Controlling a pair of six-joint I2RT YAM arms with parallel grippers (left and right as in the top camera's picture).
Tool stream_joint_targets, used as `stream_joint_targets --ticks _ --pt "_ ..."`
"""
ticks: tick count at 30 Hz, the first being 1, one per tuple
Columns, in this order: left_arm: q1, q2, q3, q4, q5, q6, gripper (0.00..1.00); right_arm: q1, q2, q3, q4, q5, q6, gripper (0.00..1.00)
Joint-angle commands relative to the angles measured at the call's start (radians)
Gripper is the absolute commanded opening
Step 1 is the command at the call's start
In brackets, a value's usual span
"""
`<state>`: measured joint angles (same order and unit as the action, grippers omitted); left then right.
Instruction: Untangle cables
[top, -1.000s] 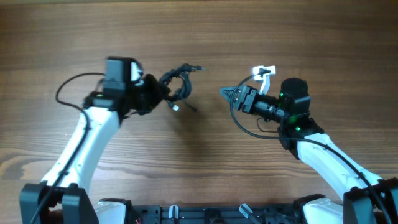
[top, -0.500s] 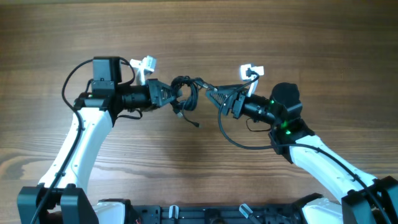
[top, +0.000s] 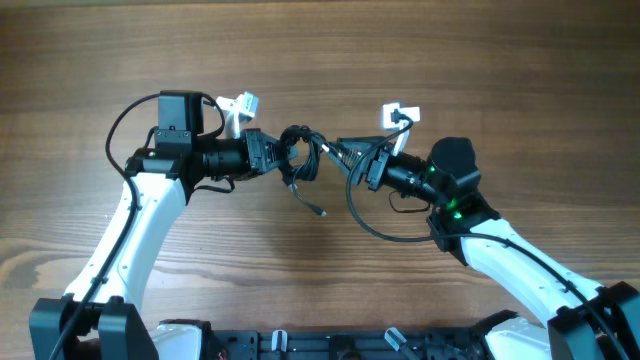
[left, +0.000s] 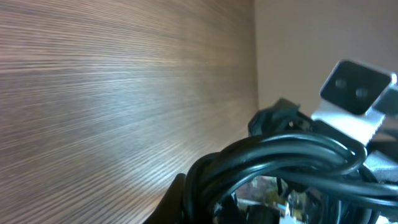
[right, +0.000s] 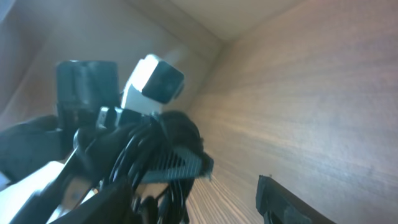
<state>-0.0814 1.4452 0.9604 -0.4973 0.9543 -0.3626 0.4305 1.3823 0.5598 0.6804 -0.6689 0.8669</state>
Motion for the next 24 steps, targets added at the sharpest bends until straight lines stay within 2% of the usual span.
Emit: stream_joint_targets --ticks 1,9,13,17,24 --pt "0.0 -0.024 0.008 0.011 -0.126 -0.118 0.04 0.009 0.002 0.004 -0.04 -0.005 0.0 0.65" --pt "-0.052 -0.024 0.008 0.01 -0.125 -0.117 0.04 0.009 0.002 0.004 -0.042 0.031 0.0 0.66" --pt "-0.099 -0.024 0.008 0.011 -0.107 -0.117 0.04 0.009 0.002 0.004 -0.084 0.142 0.001 0.64" --pt "-0.1 -0.024 0.008 0.011 -0.036 -0.111 0.04 0.009 0.002 0.004 -0.154 0.27 0.034 0.64" --pt "-0.074 -0.024 0.008 0.011 -0.031 -0.094 0.04 -0.006 0.002 0.004 -0.124 0.291 0.024 0.65"
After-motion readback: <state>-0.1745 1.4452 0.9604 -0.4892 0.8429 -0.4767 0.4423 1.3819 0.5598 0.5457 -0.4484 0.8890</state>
